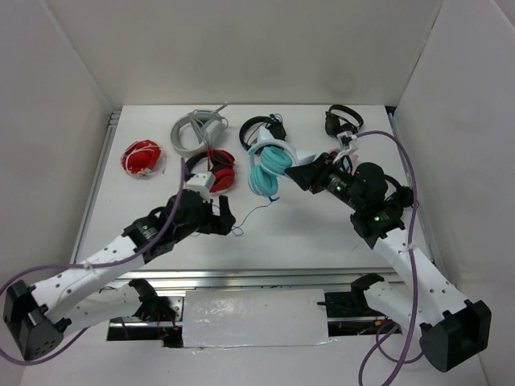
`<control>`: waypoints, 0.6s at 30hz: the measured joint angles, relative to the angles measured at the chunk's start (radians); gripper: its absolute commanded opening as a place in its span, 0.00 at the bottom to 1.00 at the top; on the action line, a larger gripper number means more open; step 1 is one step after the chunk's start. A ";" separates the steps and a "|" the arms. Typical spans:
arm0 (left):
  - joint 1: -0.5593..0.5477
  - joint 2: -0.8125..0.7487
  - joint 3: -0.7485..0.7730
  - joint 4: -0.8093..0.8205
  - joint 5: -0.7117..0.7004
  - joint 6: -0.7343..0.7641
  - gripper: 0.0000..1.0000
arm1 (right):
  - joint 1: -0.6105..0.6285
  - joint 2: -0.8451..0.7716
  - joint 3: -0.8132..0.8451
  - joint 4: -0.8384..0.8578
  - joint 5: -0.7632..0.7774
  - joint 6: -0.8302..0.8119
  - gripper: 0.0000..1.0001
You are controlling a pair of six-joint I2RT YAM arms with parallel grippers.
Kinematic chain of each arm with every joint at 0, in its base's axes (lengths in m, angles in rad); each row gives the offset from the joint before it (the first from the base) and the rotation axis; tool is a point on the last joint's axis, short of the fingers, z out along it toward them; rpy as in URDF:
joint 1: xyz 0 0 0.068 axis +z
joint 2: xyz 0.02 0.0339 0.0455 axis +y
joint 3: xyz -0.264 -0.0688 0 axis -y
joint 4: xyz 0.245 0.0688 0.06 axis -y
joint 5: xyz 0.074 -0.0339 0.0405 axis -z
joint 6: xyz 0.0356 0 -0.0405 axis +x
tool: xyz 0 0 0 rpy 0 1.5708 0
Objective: Wrap the headphones
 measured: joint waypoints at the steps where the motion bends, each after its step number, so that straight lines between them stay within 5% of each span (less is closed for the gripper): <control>1: -0.012 0.037 -0.009 0.008 0.004 0.000 0.99 | 0.000 -0.005 0.003 0.008 -0.005 0.004 0.00; 18: -0.098 0.313 0.216 0.169 -0.006 0.084 0.99 | 0.023 0.016 -0.114 0.172 -0.130 0.133 0.00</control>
